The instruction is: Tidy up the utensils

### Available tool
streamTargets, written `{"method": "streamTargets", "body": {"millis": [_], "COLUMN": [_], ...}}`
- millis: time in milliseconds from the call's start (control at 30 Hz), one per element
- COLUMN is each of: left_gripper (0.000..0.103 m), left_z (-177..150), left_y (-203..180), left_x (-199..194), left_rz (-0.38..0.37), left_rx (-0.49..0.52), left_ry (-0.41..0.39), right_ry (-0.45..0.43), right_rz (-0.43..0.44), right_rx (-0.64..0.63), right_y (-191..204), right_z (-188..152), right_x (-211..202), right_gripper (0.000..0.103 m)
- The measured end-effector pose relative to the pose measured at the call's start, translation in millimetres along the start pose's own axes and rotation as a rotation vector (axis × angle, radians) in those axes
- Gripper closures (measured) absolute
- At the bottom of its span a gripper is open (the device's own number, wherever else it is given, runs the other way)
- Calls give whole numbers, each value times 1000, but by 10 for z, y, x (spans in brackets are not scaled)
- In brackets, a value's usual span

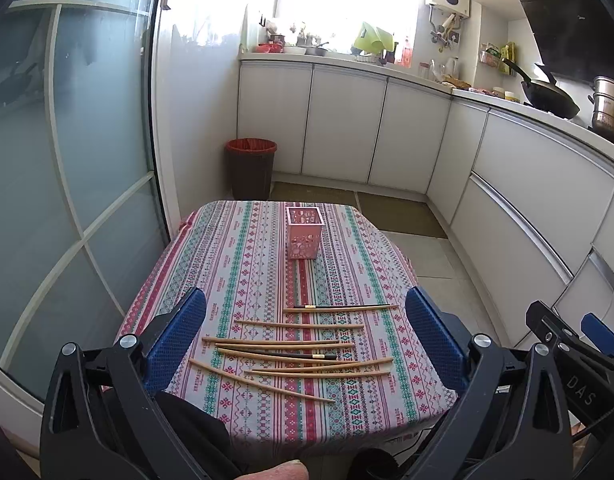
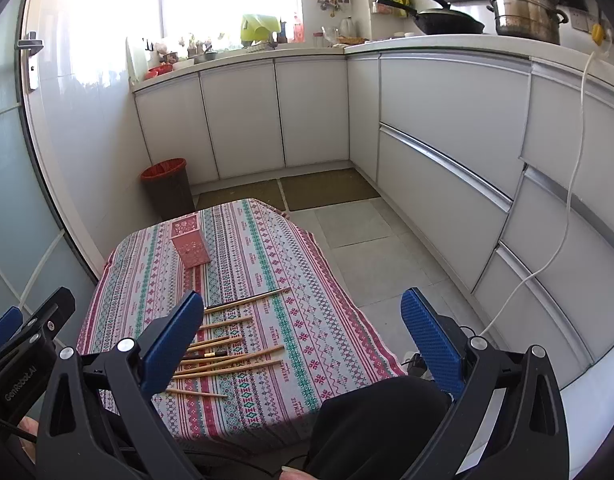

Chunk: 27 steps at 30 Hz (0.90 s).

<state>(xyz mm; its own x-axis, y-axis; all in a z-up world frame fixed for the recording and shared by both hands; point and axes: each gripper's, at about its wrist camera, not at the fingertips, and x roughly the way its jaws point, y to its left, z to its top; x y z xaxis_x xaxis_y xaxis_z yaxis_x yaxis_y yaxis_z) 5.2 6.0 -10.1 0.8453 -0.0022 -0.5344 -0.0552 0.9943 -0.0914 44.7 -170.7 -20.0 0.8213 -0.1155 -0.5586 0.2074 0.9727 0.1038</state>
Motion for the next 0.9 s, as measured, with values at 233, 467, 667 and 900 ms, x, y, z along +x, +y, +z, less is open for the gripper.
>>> {"method": "streamTargets", "body": {"millis": [233, 467, 667, 900], "left_gripper": [7, 7, 7, 7], "left_z": [7, 1, 0, 4], "left_y": [-3, -13, -14, -5], "left_x": [5, 11, 18, 23], "left_rz": [1, 1, 0, 0], "left_rx": [0, 0, -2, -5], "left_ry": [3, 8, 11, 14], "right_ry": [1, 1, 7, 9], "right_rz": [0, 0, 0, 1], "right_rx": [0, 0, -2, -2], "right_y": [-2, -5, 1, 8], "right_z": [6, 7, -5, -14], "right_x": [1, 1, 11, 13], "right_gripper": [7, 7, 7, 7]}}
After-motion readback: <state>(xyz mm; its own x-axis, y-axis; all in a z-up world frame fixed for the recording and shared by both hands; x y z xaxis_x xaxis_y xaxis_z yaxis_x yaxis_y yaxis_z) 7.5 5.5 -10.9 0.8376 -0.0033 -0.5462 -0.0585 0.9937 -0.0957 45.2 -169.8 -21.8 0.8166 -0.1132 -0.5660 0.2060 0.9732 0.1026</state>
